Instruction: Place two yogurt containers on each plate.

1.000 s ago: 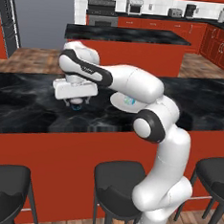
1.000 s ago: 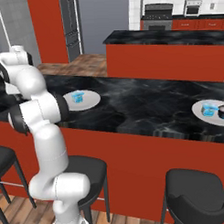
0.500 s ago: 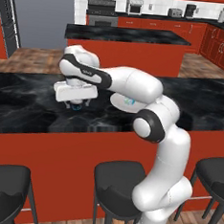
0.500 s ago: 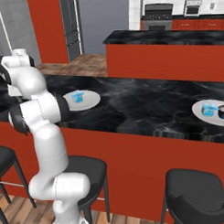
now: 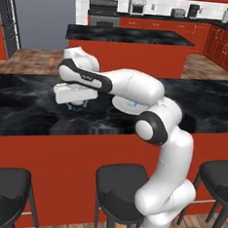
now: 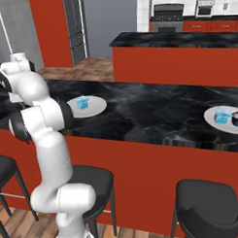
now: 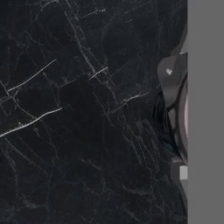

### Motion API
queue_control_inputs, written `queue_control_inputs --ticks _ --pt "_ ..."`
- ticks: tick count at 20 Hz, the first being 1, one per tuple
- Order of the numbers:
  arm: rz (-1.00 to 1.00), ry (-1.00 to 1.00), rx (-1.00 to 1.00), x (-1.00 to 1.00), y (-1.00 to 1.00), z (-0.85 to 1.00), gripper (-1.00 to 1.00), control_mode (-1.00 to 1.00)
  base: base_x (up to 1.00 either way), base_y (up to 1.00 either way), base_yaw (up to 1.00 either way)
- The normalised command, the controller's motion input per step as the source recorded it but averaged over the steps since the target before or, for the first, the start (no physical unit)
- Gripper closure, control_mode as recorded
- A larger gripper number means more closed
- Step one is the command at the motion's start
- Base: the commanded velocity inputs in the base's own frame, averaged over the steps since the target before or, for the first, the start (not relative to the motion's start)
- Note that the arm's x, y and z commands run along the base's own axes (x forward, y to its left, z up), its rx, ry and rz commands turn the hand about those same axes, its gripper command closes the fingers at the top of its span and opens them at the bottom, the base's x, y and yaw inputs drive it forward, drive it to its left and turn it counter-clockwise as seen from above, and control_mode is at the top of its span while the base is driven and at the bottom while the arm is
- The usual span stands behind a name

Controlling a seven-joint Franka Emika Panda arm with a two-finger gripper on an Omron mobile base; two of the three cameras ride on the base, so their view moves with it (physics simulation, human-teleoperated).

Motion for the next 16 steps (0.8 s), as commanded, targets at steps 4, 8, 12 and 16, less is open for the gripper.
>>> queue_control_inputs --ticks 4,8,12,16 --pt "0.0 -0.11 0.0 -0.27 -0.03 0.26 1.0 -1.0 0.0 0.0 0.0" --pt "-0.04 -0.14 0.1 -0.63 -0.69 0.86 1.0 -1.0 0.0 0.0 0.0" --pt "-0.05 -0.08 0.06 -0.37 -0.71 0.79 1.0 -1.0 0.0 0.0 0.0" --pt "-0.08 0.0 0.02 0.0 -0.98 0.11 1.0 -1.0 0.0 0.0 0.0"
